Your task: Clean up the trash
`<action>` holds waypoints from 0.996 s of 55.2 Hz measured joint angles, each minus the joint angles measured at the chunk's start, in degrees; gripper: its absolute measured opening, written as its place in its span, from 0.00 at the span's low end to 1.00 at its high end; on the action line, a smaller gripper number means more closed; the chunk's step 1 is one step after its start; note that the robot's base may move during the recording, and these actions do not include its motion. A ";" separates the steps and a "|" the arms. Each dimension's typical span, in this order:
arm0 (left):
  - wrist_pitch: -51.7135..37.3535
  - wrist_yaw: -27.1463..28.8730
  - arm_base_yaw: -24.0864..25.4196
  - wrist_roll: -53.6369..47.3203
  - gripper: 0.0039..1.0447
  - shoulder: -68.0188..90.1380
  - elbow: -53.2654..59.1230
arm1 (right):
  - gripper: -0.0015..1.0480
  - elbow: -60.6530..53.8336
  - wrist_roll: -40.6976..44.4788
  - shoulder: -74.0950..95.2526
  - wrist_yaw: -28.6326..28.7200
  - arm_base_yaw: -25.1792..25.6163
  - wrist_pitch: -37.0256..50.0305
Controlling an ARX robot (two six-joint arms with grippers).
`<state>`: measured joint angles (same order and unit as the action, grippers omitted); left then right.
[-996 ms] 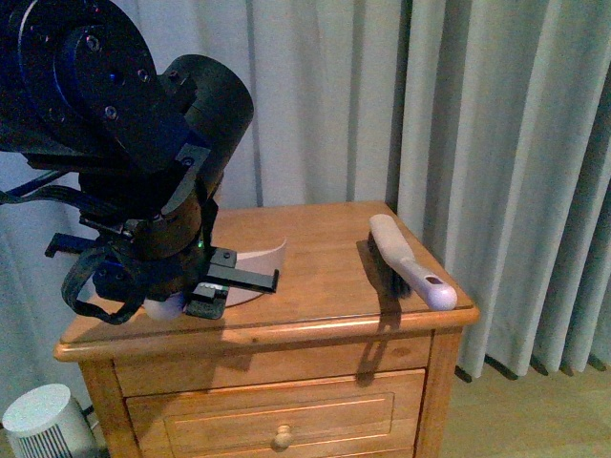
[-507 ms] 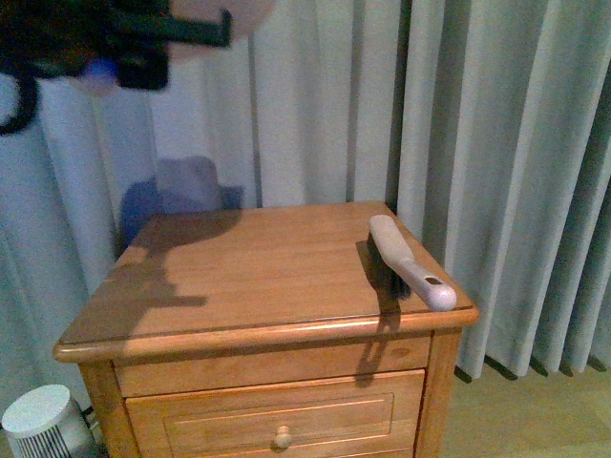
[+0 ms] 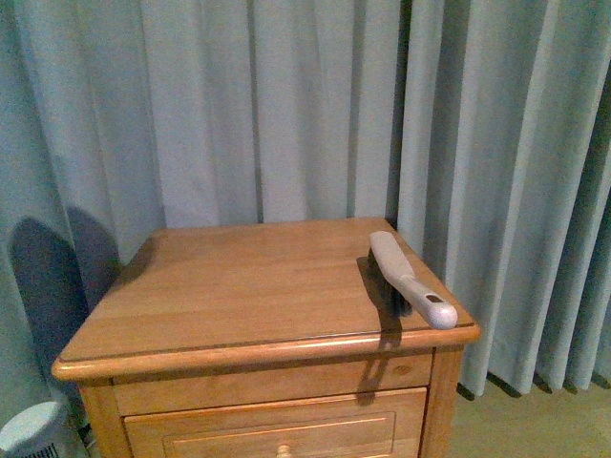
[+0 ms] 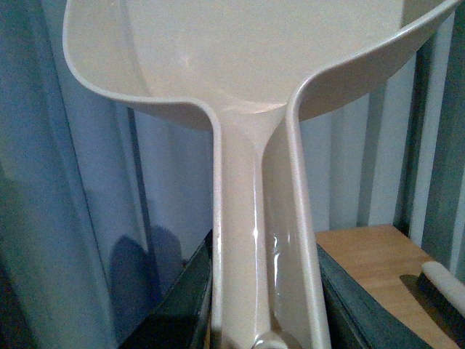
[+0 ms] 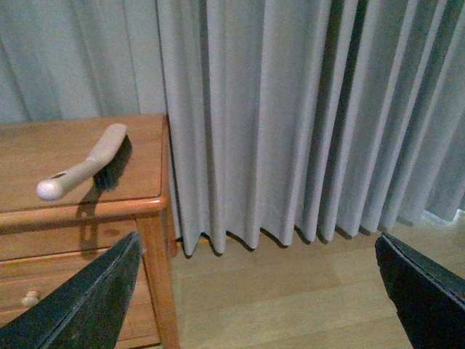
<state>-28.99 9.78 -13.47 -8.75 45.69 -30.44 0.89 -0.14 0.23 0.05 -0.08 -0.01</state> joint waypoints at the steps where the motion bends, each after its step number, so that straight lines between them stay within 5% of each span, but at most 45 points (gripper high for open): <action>1: 0.52 -0.52 0.24 -0.09 0.26 -1.46 0.98 | 0.93 0.00 0.00 0.00 0.00 0.00 0.00; 16: 12.35 -9.40 7.17 -1.68 0.26 -23.39 11.15 | 0.93 0.00 0.00 0.00 0.00 0.00 0.00; 34: 15.63 -8.28 7.89 -0.35 0.26 -26.84 13.59 | 0.93 0.00 0.02 0.00 -0.07 0.00 0.00; 40: 15.63 -8.20 7.85 -0.33 0.26 -26.93 13.62 | 0.93 0.83 4.66 6.86 -20.39 -6.84 1.22; 44: 15.63 -8.33 7.85 -0.22 0.26 -26.95 13.62 | 0.93 2.67 5.05 14.64 -27.06 -9.79 4.24; 55: 15.63 -8.26 7.85 -0.17 0.26 -26.95 13.62 | 0.93 17.16 -0.81 39.04 -22.53 -12.85 4.50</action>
<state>-13.37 1.52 -5.63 -8.93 18.74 -16.82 18.04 -0.95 39.27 -22.48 -12.93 4.49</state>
